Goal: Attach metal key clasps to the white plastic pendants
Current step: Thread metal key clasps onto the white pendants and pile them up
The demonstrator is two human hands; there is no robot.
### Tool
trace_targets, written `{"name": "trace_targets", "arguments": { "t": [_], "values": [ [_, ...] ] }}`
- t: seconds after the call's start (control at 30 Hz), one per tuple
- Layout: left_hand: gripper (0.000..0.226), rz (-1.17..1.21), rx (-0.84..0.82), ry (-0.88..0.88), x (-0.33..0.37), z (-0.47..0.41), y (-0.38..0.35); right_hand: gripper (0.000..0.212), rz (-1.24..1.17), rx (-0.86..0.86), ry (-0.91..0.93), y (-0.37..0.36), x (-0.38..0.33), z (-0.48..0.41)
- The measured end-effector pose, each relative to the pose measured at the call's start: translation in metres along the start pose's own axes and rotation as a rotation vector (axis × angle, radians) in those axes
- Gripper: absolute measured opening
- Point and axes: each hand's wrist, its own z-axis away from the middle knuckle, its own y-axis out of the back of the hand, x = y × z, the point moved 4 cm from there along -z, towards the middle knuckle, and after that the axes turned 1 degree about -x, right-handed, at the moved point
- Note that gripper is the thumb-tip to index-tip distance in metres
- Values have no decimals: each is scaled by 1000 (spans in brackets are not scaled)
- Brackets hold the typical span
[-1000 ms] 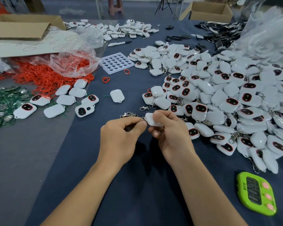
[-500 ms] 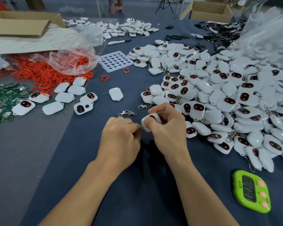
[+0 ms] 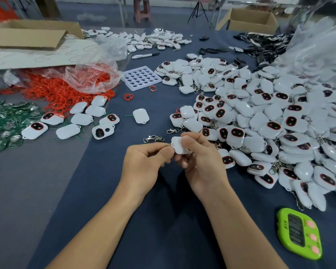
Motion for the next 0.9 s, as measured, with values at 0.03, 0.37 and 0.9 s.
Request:
{"name": "trace_targets", "arguments": {
  "t": [0.03,0.37,0.9],
  "values": [
    [13,-19,23,-4,0,0,2,13,18,12,19,0,0,0],
    [26,-881,73,-307,4,5,-5,13,608,142,301,7,0,-3],
    [23,-334,88,-62,2,0,6,11,275,117,112,8,0,-5]
  ]
}}
